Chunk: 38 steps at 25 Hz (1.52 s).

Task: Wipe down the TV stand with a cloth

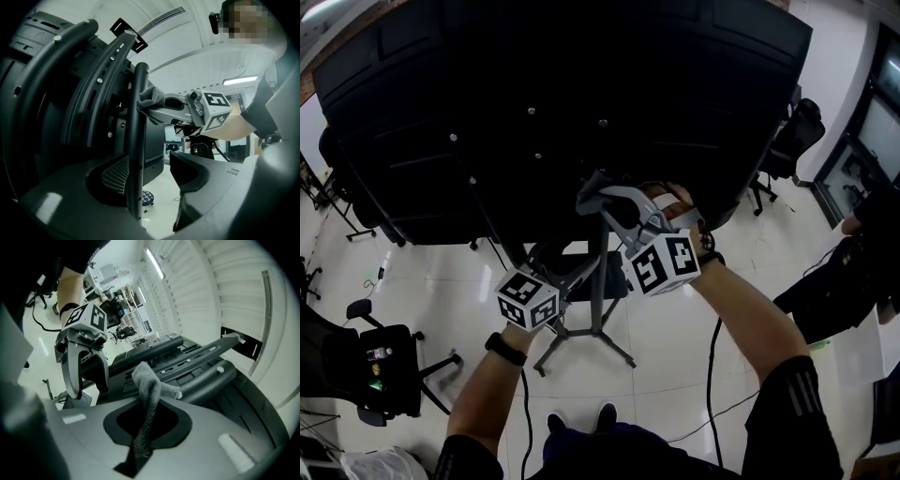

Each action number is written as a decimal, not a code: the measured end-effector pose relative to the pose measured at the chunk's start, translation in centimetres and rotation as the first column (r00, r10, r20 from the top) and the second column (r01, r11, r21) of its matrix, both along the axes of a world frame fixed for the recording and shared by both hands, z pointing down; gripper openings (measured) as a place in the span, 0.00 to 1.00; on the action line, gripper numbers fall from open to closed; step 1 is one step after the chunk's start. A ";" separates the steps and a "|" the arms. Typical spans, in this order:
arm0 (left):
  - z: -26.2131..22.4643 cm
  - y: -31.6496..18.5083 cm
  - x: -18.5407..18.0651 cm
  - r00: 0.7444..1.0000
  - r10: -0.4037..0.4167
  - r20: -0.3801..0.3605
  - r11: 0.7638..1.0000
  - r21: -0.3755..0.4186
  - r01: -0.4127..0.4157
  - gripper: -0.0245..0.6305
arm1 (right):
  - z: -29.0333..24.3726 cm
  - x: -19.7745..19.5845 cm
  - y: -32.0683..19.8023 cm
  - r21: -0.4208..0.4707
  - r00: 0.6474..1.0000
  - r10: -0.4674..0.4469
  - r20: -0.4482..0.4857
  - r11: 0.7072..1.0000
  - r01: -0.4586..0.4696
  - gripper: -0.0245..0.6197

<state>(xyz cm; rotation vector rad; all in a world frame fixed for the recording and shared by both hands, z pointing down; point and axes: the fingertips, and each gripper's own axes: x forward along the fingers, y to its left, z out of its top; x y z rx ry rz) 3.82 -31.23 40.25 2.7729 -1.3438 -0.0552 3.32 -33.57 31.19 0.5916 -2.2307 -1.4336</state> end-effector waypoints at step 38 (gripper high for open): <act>19.9 0.2 -1.2 1.000 -0.020 -0.023 0.968 -0.250 0.013 0.50 | 26.8 0.3 -0.6 -0.338 0.990 0.009 -0.143 0.939 -0.057 0.08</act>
